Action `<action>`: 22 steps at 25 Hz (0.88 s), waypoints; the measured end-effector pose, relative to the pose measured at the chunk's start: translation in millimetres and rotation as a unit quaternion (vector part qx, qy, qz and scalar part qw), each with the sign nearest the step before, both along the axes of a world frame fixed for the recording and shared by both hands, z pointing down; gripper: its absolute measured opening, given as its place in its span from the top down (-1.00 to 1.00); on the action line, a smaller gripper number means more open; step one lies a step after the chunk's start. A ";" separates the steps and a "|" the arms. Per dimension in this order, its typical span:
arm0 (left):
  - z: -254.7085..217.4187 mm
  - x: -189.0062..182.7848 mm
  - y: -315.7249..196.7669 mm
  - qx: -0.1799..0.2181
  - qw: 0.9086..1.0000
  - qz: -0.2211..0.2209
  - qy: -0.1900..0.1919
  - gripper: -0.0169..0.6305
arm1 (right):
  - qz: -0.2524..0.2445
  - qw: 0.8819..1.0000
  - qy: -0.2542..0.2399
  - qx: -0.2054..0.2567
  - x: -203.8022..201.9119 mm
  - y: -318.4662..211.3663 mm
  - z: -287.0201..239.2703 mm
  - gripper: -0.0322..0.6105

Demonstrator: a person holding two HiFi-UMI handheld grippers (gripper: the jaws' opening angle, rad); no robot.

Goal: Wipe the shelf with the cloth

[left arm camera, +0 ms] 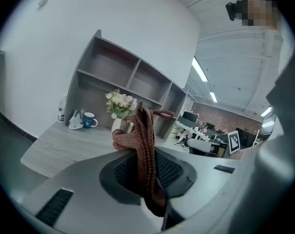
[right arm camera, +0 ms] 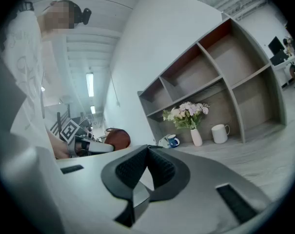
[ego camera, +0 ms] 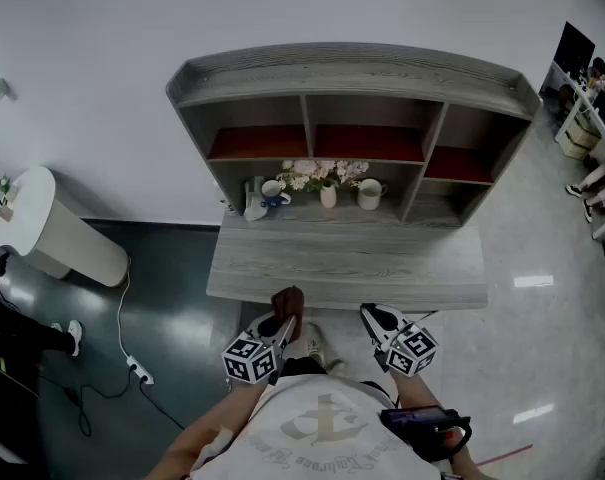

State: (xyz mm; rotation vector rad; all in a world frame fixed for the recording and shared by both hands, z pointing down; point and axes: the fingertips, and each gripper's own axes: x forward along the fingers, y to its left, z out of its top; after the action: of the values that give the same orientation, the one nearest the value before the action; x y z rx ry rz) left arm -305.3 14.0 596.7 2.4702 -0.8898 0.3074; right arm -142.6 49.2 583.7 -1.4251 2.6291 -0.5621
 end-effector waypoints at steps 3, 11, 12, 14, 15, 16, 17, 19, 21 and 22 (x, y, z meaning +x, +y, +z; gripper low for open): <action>-0.4 -0.5 5.7 -0.001 1.000 -0.004 -0.001 0.74 | -0.002 1.000 -0.003 0.001 0.1 5.7 -2.3 0.89; 0.2 2.2 11.7 0.001 1.000 -0.003 -0.011 0.74 | -0.031 0.999 -0.009 0.025 -8.7 14.0 -13.9 0.89; 0.5 1.7 11.3 0.001 1.000 -0.004 -0.012 0.74 | -0.037 0.999 -0.009 0.028 -11.1 13.6 -14.8 0.89; 0.7 -0.4 9.8 0.002 1.000 -0.007 -0.014 0.74 | -0.048 0.998 -0.010 0.029 -15.8 11.5 -15.4 0.89; 0.6 -1.8 9.0 0.003 1.000 -0.009 -0.015 0.74 | -0.052 0.998 -0.009 0.028 -17.6 9.9 -15.4 0.89; 0.6 -2.9 8.2 0.003 1.000 -0.011 -0.015 0.74 | -0.054 0.998 -0.008 0.027 -18.7 8.1 -15.2 0.89; 0.7 -4.0 7.5 0.003 1.000 -0.014 -0.014 0.74 | -0.053 0.998 -0.006 0.026 -18.9 6.0 -14.7 0.89; 1.4 -6.3 6.0 0.003 1.000 -0.019 -0.015 0.74 | -0.047 0.999 -0.004 0.027 -17.6 1.5 -13.6 0.89; 2.1 -9.5 5.0 0.001 1.000 -0.023 -0.016 0.74 | -0.036 0.999 -0.005 0.027 -15.3 -3.0 -13.7 0.89; 2.3 -10.9 4.3 0.001 1.000 -0.025 -0.016 0.74 | -0.032 0.999 -0.007 0.026 -14.0 -5.6 -13.5 0.89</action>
State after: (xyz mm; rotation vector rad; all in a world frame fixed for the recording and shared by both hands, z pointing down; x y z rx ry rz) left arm -316.1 18.4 599.0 2.4462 -0.9654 0.3306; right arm -156.6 43.6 570.2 -1.3228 2.6657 -0.5048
